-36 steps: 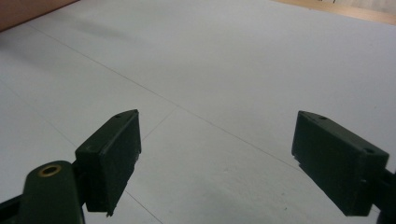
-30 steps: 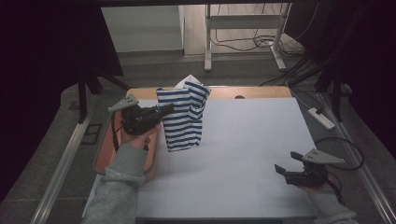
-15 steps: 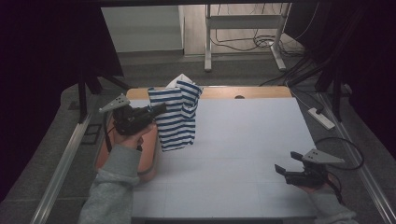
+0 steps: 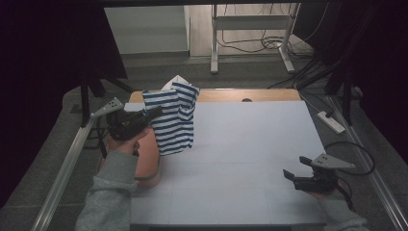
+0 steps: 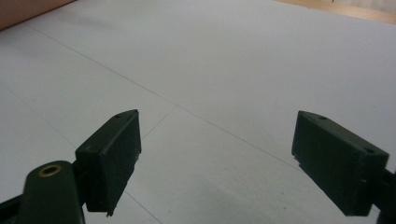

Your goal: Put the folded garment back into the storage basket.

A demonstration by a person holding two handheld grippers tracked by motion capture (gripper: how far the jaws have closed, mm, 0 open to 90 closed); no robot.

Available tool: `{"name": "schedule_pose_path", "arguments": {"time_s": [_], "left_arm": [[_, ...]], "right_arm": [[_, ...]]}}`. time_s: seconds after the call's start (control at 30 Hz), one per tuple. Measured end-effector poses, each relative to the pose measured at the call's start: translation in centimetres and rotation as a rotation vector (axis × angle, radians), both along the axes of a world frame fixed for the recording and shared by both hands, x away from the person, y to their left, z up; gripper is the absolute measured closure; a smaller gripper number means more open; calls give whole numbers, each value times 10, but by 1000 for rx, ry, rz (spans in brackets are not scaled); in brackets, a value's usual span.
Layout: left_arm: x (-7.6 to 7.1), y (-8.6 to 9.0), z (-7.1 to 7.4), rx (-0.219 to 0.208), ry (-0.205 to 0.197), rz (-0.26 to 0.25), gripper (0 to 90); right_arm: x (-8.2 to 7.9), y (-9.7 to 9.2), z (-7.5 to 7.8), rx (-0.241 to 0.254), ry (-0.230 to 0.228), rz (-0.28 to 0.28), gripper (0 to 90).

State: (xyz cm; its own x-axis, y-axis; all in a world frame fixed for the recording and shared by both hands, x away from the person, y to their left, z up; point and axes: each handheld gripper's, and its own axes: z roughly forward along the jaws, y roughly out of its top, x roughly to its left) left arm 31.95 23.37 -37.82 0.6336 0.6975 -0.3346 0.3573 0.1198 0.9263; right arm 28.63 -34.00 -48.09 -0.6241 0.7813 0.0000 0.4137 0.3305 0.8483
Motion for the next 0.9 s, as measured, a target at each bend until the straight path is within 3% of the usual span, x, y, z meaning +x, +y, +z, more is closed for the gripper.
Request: {"name": "schedule_pose_path", "arguments": {"time_s": [0.33,0.9], "left_arm": [[-6,20,4,-15,-12,46,754],[-19,54,11,17,-7,125,754]], "right_arm": [[0,0,0,0,1,0,164],[1,1,0,0,2,2,165]]}}
